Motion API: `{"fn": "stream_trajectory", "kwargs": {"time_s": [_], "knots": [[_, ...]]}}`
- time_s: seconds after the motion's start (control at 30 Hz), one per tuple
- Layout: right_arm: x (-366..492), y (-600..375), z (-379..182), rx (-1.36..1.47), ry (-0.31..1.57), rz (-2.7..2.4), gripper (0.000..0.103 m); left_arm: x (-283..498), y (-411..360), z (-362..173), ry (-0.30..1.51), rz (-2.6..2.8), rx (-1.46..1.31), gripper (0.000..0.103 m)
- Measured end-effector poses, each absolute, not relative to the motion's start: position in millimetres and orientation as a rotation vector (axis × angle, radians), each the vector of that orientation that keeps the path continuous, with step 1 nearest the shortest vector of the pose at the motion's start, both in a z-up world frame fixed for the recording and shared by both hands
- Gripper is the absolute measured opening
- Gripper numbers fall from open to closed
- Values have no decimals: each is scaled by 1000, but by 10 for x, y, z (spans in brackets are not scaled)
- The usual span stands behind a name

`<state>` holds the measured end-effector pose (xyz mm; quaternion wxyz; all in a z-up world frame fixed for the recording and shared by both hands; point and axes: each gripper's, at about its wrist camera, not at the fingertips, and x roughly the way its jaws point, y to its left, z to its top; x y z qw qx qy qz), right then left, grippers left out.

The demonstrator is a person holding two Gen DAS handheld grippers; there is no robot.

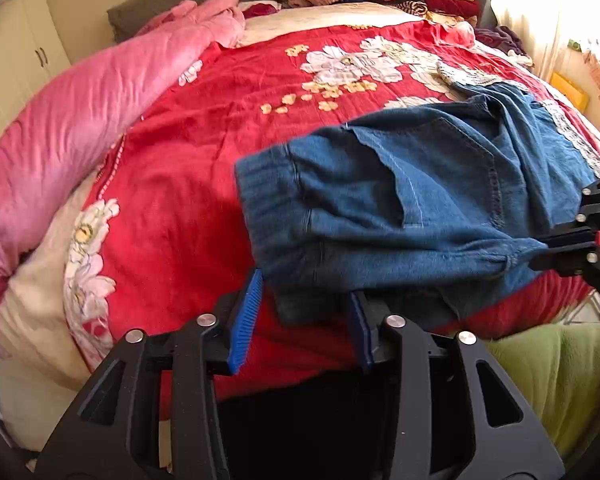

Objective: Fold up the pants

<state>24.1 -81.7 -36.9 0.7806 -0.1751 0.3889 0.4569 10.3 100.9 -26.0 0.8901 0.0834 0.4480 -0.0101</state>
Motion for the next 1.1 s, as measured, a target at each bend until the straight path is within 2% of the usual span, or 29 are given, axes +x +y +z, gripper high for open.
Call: {"fn": "stream_trajectory", "kwargs": {"time_s": [0.27,0.43,0.57,0.73,0.87,1.0,1.1], "knots": [[189,-833,-432,-350,849,1010,6,-178,1272,-43,912,-29,-16,37],[145,-826,-463,-348,840,1021,6,-55,1035,59,913,-99,-73,37],[121,-935,-471,-303,869,1032,17,166,669,-34,938,-158,-21,37],[128,-1253,-197,-209,789,983,30,284,572,-346,1006,-103,73,37],[338,-1284,-256,-135,824,929,30,264,633,-430,1009,-113,49,37],[501,-1140,-646,-187,993,836,30,270,676,-455,1000,-125,25,37],[482,-1169,-625,-170,986,854,30,264,684,-466,988,-129,18,37]]}}
